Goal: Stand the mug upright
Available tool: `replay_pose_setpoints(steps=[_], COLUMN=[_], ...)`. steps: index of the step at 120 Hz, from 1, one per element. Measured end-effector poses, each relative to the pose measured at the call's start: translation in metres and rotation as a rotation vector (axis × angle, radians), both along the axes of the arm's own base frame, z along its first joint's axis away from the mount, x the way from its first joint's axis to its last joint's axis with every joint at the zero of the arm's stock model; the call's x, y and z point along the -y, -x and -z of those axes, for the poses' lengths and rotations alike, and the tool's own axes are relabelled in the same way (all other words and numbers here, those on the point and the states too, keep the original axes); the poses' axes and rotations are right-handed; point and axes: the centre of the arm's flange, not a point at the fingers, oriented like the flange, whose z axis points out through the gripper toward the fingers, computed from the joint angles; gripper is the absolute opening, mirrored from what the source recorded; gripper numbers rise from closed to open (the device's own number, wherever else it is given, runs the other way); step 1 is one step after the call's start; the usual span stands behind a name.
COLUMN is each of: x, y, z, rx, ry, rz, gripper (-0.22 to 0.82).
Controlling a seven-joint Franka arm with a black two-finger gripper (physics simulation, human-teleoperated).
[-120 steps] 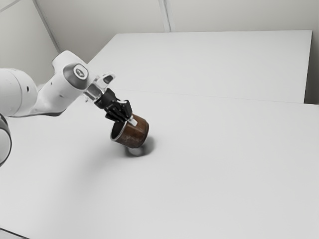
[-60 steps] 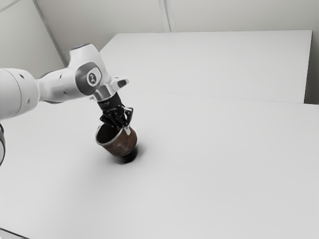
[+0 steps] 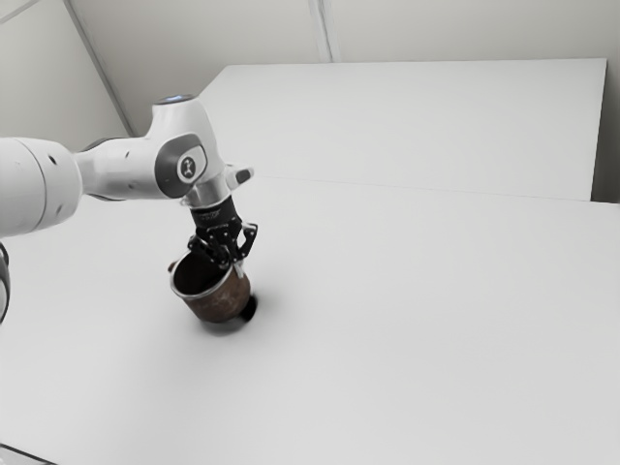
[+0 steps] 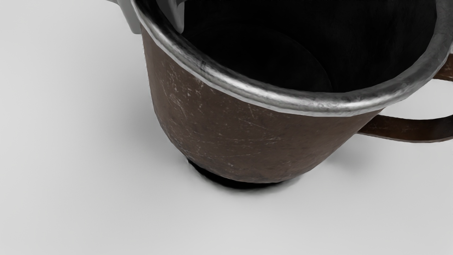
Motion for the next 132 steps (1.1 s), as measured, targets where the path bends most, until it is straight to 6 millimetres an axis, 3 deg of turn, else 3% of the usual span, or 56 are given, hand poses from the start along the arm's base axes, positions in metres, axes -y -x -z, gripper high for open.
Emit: replay_pose_setpoints(steps=[50, 92, 114, 132], x=[-0.002, -0.004, -0.004, -0.004], y=[-0.003, -0.004, -0.005, -0.008], z=[0.019, 0.026, 0.026, 0.016], rx=[-0.078, -0.104, -0.103, -0.091], ry=[-0.061, -0.016, 0.001, 0.007], rz=[-0.115, -0.215, -0.222, -0.213], gripper=[-0.17, -0.17, 0.23, 0.42])
